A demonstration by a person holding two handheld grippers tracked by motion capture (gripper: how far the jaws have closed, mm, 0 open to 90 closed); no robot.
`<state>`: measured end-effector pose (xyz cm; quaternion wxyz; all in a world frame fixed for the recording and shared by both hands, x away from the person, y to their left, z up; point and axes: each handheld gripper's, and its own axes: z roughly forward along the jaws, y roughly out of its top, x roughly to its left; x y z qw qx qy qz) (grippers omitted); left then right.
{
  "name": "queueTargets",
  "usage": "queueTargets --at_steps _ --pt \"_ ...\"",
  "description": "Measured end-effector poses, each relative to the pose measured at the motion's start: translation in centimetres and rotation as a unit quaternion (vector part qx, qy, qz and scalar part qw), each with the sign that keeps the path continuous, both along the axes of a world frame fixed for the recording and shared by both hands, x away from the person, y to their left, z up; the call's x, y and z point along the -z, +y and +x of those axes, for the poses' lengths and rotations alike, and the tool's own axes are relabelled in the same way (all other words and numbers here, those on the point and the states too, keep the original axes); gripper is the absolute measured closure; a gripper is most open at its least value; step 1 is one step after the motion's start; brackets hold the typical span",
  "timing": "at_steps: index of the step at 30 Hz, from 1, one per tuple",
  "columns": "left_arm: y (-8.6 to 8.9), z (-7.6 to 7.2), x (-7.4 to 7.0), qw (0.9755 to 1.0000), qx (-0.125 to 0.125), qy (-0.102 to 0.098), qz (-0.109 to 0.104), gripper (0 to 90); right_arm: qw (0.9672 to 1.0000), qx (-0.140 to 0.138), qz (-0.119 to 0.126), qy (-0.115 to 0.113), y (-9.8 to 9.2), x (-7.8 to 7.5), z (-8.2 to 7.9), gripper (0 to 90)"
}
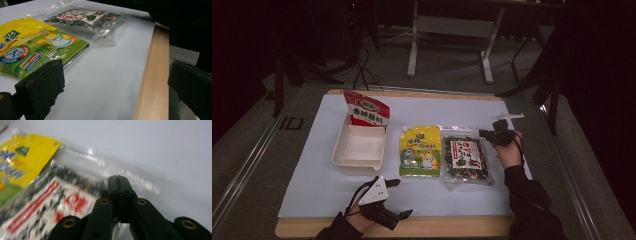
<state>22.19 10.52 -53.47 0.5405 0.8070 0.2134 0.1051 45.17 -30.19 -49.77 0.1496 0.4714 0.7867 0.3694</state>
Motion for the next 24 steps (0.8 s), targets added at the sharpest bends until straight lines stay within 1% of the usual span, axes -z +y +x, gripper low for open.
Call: queueTargets --at_steps 1,3,4,5,6,7,8,10,12,13,19,24 --pt "0.0 0.0 0.0 1.0 0.0 -0.001 0.001 1.9 1.0 0.0 0.006 0.004 0.2 -0.1 0.5 90.0" --pt "0.0 0.0 0.1 1.0 0.001 0.0 0.0 1.9 1.0 0.003 0.005 0.005 0.6 0.0 1.5 90.0" --pt "0.1 0.0 0.1 1.0 0.001 0.001 -0.001 1.9 0.9999 0.004 0.01 0.007 0.8 0.0 1.9 90.0" --pt "0.1 0.0 0.1 1.0 0.001 0.001 -0.001 1.9 0.9999 0.005 0.008 0.007 1.0 0.1 2.3 90.0" --pt "0.1 0.1 0.1 1.0 0.001 0.002 -0.002 1.9 1.0 0.006 -0.001 0.006 1.3 0.2 2.8 90.0" --pt "0.1 0.1 0.1 1.0 0.001 0.002 -0.002 1.9 0.9999 0.008 -0.003 0.01 1.4 0.3 3.2 90.0" --pt "0.1 0.1 0.1 1.0 0.002 0.002 -0.003 1.9 0.9999 0.011 -0.001 0.012 1.5 0.4 3.7 90.0" --pt "0.1 0.1 0.1 1.0 0.003 0.003 -0.003 1.9 0.9998 0.016 -0.005 0.014 1.7 0.5 4.6 90.0" --pt "0.1 0.1 0.2 1.0 0.003 0.003 -0.003 1.9 0.9997 0.017 0.001 0.018 1.9 0.6 5.4 90.0" --pt "0.1 0.1 0.2 1.0 0.004 0.004 -0.003 1.9 0.9996 0.019 0.0 0.023 2.0 0.7 5.8 90.0" --pt "0.2 0.1 0.2 1.0 0.002 0.005 -0.005 1.9 0.9986 0.027 -0.031 0.034 2.8 1.5 7.5 90.0" --pt "0.3 0.2 0.2 1.0 0.001 0.003 -0.003 1.9 0.9975 0.037 -0.02 0.057 2.5 2.6 8.2 90.0"
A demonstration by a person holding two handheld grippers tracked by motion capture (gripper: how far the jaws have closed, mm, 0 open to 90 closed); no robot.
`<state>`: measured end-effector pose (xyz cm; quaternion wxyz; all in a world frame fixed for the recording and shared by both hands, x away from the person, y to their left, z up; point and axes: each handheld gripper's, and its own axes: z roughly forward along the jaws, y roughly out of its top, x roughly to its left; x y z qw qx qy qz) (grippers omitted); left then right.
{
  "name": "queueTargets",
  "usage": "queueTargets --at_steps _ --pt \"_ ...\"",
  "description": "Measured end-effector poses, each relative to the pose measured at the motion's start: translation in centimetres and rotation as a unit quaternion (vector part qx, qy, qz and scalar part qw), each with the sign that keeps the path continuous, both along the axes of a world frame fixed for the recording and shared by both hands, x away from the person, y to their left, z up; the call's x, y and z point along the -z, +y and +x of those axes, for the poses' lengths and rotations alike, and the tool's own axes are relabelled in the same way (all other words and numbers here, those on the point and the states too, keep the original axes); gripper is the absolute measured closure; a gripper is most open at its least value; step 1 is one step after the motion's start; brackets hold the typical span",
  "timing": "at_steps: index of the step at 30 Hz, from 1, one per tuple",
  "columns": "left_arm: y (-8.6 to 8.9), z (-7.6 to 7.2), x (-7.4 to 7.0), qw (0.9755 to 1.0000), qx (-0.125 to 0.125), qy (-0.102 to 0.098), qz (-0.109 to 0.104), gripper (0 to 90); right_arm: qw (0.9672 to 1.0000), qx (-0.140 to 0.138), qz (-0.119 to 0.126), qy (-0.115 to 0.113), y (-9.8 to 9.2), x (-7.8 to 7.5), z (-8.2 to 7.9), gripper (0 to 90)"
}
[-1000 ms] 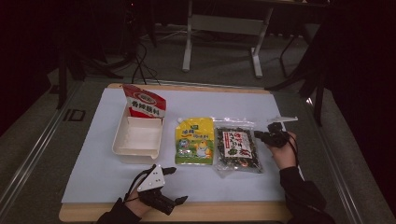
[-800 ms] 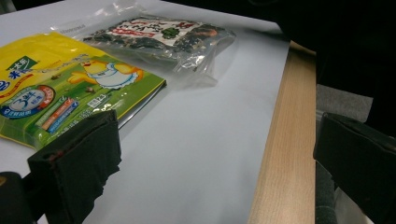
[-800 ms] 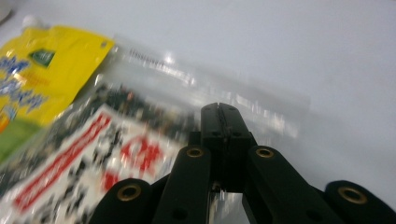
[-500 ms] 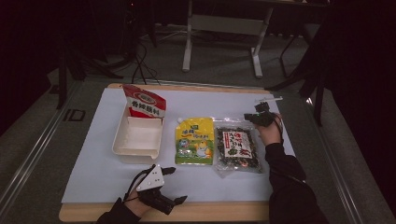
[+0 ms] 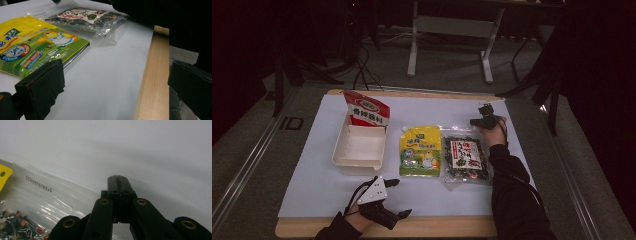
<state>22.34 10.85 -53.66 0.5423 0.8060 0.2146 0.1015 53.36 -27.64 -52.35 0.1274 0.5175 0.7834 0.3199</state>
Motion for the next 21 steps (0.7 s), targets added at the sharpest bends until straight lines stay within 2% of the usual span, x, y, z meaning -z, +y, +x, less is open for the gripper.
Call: queueTargets --at_steps 6,7,11,15,16,21 --pt "0.0 0.0 0.0 1.0 0.0 -0.001 0.0 1.9 0.9999 -0.006 0.002 0.009 0.0 0.0 -0.3 90.0" --pt "0.0 0.0 0.0 1.0 0.0 -0.001 0.0 1.9 0.9997 -0.017 -0.009 0.018 0.2 0.0 -0.7 90.0" --pt "0.0 0.0 0.0 1.0 0.0 -0.001 0.001 1.9 0.9993 -0.024 -0.012 0.027 0.2 0.3 -1.2 90.0" --pt "-0.1 -0.1 -0.1 1.0 -0.001 -0.001 0.001 1.9 0.9992 -0.033 -0.009 0.02 0.1 0.6 -2.7 90.0" --pt "-0.1 -0.1 -0.1 1.0 -0.001 -0.001 0.001 1.9 0.9992 -0.033 -0.009 0.02 0.1 0.6 -2.7 90.0" --pt "-0.2 -0.1 -0.1 1.0 0.0 -0.002 0.0 1.9 0.9986 -0.048 -0.009 0.02 -0.5 1.0 -4.8 90.0"
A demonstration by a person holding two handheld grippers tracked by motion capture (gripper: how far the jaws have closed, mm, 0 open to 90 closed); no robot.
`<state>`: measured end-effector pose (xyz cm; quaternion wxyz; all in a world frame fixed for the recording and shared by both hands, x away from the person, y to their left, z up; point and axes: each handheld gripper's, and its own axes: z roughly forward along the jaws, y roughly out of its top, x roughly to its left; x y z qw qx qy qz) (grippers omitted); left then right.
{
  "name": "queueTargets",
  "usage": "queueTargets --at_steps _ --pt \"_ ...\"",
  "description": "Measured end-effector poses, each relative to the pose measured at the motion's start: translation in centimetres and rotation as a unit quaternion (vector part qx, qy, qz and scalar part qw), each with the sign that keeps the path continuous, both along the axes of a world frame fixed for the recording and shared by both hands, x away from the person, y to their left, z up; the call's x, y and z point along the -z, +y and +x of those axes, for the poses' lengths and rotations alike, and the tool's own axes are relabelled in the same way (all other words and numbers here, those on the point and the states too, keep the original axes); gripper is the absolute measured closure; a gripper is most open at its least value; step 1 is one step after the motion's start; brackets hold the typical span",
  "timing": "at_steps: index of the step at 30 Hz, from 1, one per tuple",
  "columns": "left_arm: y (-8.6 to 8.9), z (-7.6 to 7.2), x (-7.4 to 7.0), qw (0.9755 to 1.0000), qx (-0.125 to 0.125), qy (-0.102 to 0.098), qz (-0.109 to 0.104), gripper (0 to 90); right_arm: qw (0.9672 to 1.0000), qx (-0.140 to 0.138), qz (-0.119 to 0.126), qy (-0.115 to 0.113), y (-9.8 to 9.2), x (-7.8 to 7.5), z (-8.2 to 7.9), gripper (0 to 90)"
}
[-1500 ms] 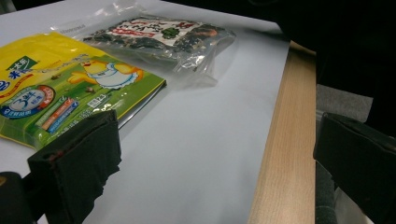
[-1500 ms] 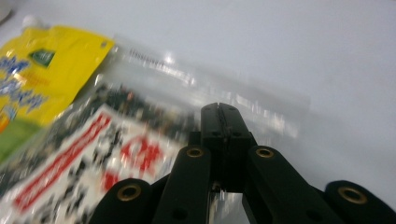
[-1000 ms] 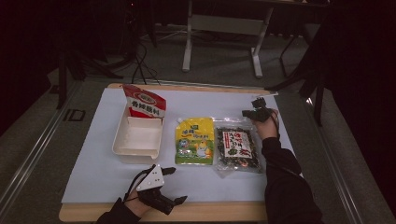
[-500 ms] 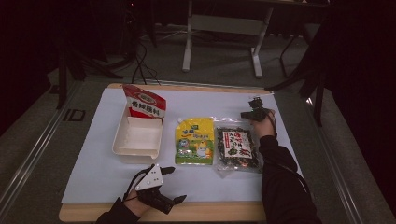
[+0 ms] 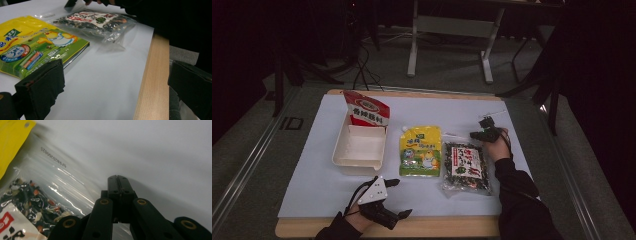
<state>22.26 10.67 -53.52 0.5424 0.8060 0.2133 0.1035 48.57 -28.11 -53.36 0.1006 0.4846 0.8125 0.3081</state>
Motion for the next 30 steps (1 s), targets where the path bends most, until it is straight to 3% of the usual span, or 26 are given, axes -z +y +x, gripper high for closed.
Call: queueTargets --at_steps 15,20,27,28,30 --pt "-0.2 -0.2 -0.2 1.0 0.004 -0.003 0.002 1.9 0.9991 -0.038 0.014 -0.011 -1.1 -0.5 -6.3 90.0" --pt "-0.3 -0.2 -0.1 1.0 0.004 -0.003 0.003 1.9 0.999 -0.036 0.017 -0.018 -1.7 -1.1 -6.9 89.8" --pt "-0.3 -0.1 -0.1 1.0 0.003 -0.003 0.002 1.9 0.9983 -0.031 0.022 -0.045 -3.0 -3.2 -7.3 83.3" --pt "-0.3 -0.1 -0.1 1.0 0.003 -0.002 0.002 1.9 0.9973 -0.031 0.035 -0.057 -3.6 -4.2 -7.8 80.7" --pt "-0.3 -0.1 -0.1 1.0 0.004 -0.002 0.003 1.9 0.9967 -0.034 0.043 -0.06 -4.0 -4.7 -8.2 76.7"
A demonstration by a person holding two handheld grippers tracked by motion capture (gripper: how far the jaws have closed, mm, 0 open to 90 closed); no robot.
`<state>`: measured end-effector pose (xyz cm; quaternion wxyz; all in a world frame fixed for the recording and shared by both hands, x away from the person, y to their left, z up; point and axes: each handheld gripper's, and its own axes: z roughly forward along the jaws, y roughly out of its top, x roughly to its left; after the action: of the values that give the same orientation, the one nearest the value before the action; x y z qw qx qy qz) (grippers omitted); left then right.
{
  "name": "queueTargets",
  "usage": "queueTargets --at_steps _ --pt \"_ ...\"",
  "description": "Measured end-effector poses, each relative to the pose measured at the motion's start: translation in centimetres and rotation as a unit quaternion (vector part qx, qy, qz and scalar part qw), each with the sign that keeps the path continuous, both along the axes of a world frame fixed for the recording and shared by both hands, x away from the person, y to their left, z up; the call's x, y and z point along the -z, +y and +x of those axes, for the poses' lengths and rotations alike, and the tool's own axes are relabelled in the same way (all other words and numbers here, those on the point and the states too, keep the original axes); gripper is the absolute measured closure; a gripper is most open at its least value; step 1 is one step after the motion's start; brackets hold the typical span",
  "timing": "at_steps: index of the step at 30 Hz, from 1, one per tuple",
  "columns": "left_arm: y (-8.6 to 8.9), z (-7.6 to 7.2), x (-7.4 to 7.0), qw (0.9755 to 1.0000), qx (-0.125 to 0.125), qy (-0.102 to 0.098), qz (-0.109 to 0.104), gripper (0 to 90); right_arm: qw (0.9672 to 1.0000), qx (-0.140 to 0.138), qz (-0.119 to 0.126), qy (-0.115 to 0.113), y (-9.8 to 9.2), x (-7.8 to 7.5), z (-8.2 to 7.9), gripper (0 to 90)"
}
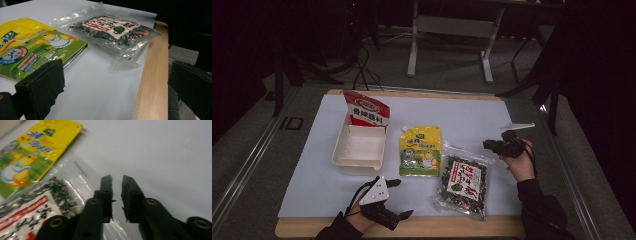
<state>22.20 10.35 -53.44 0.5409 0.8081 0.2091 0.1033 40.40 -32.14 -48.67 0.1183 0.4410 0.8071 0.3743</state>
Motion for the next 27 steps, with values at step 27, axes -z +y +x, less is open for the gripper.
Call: queueTargets --at_steps 27 --pt "0.0 0.2 0.2 1.0 0.0 0.005 -0.005 1.9 0.9946 -0.034 -0.025 0.095 -3.1 3.6 -0.5 71.9"
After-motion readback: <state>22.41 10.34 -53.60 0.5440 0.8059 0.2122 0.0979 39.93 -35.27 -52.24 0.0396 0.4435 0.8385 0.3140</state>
